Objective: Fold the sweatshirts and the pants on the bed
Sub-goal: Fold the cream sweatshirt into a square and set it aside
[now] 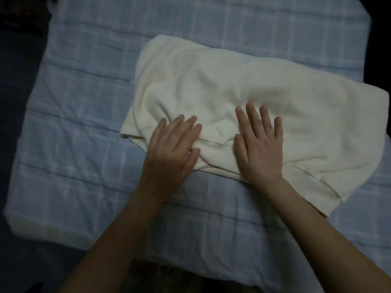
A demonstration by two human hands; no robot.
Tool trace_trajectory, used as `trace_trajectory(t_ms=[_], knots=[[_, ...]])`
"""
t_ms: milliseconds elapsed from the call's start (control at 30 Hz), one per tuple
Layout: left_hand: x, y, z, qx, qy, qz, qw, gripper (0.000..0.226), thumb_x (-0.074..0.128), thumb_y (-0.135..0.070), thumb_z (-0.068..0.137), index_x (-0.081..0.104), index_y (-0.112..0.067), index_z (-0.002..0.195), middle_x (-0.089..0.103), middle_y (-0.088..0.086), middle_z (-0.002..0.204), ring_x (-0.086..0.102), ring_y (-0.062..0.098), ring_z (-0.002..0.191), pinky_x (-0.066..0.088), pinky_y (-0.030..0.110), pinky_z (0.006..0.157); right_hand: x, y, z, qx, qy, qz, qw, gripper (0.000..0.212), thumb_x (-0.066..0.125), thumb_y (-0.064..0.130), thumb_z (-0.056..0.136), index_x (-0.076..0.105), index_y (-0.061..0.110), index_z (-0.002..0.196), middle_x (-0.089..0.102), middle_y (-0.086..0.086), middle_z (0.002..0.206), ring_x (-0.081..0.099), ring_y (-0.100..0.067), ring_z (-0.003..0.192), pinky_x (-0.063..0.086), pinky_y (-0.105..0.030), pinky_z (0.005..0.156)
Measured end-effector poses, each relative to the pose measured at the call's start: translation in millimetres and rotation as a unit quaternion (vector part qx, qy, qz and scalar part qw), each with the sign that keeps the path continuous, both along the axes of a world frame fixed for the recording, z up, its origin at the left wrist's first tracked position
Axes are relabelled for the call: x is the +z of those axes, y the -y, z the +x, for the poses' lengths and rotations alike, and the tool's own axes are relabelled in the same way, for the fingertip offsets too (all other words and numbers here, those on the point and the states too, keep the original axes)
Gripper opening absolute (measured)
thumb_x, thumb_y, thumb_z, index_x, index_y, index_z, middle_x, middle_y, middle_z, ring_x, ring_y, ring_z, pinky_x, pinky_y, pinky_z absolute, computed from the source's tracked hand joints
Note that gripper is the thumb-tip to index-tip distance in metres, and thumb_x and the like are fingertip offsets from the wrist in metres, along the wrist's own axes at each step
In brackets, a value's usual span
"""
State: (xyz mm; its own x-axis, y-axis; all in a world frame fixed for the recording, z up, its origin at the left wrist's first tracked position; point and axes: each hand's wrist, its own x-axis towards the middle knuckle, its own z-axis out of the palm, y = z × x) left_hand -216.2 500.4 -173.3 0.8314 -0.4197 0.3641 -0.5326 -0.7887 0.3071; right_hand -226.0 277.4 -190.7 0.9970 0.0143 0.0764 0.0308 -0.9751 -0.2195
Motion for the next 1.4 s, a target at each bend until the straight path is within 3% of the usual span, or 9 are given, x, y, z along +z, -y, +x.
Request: trace_trajectory(t_ms=[100,300,700,933,1067,1133,1200,1267,1400], knots=[[1,-23,11,0.072,-0.045,-0.025,0.996,0.041,0.062,-0.021,0.092,0.060,-0.007,0.131,0.057,0.009,0.139,0.049,0.028,0.131,0.027,0.047,0.116,-1,-1,0,-0.005,0.005,-0.009,1.000,0.056,0.034,0.033,0.100,0.029,0.025,0.155,0.029,-0.004,0.161,0.020,-0.028,0.150,0.012,-0.051,0.120],[-13,-53,19,0.004,-0.104,-0.038,0.994,0.059,0.066,-0.034,0.090,0.050,-0.012,0.142,0.045,0.004,0.150,0.039,0.020,0.141,0.026,0.043,0.118,-8,-3,-1,-0.013,0.030,-0.019,0.999,0.057,0.034,0.034,0.099,0.028,0.026,0.155,0.029,-0.005,0.161,0.021,-0.027,0.150,0.013,-0.050,0.120],[-5,-94,29,-0.051,-0.103,-0.107,0.988,0.009,0.069,-0.008,0.089,0.076,-0.002,0.089,0.072,0.011,0.111,0.064,0.022,0.105,0.045,0.041,0.102,-11,-4,-1,-0.021,0.046,-0.024,0.998,0.057,0.034,0.033,0.099,0.027,0.026,0.155,0.028,-0.004,0.162,0.022,-0.027,0.150,0.012,-0.049,0.120],[8,-117,20,-0.114,-0.036,0.025,0.992,0.017,0.063,-0.010,0.093,0.073,0.000,0.083,0.074,0.013,0.096,0.071,0.026,0.100,0.048,0.047,0.098,-3,-9,-3,-0.019,0.025,-0.024,0.999,0.057,0.034,0.032,0.099,0.030,0.023,0.155,0.030,-0.007,0.161,0.023,-0.029,0.149,0.013,-0.050,0.119],[32,-89,35,-0.091,0.027,0.001,0.996,0.038,0.050,-0.019,0.100,0.066,-0.005,0.069,0.066,0.011,0.073,0.064,0.031,0.070,0.047,0.043,0.086,18,-20,2,-0.038,0.038,0.045,0.998,0.052,0.044,0.024,0.094,0.049,0.009,0.144,0.043,-0.017,0.151,0.036,-0.039,0.140,0.024,-0.055,0.115],[42,-56,50,-0.083,0.045,-0.028,0.995,0.035,0.046,-0.023,0.102,0.069,-0.006,0.080,0.068,0.012,0.084,0.062,0.034,0.080,0.044,0.042,0.084,30,-32,10,-0.050,0.092,0.085,0.991,0.047,0.049,0.016,0.091,0.055,0.001,0.135,0.049,-0.023,0.142,0.044,-0.045,0.131,0.031,-0.055,0.111],[44,-21,64,-0.086,0.029,0.006,0.996,0.036,0.041,-0.030,0.102,0.068,-0.009,0.116,0.066,0.013,0.123,0.059,0.034,0.115,0.040,0.045,0.102,39,-49,27,-0.067,0.126,0.082,0.986,0.049,0.046,0.017,0.092,0.052,0.004,0.139,0.047,-0.021,0.145,0.040,-0.043,0.135,0.028,-0.054,0.114],[30,-6,78,-0.090,-0.018,0.107,0.990,0.051,0.030,-0.039,0.103,0.043,-0.017,0.147,0.038,0.007,0.155,0.032,0.027,0.144,0.021,0.051,0.118,40,-65,46,-0.091,0.125,0.052,0.987,0.054,0.039,0.026,0.096,0.042,0.015,0.149,0.038,-0.013,0.155,0.030,-0.035,0.145,0.018,-0.052,0.118],[-10,-18,93,-0.071,-0.108,0.197,0.972,0.056,0.019,-0.046,0.103,0.014,-0.031,0.156,0.009,-0.001,0.165,0.007,0.024,0.152,0.004,0.051,0.120,12,-72,59,-0.123,0.040,-0.019,0.991,0.055,0.035,0.036,0.101,0.026,0.030,0.156,0.022,-0.001,0.164,0.011,-0.028,0.152,0.007,-0.053,0.121]])
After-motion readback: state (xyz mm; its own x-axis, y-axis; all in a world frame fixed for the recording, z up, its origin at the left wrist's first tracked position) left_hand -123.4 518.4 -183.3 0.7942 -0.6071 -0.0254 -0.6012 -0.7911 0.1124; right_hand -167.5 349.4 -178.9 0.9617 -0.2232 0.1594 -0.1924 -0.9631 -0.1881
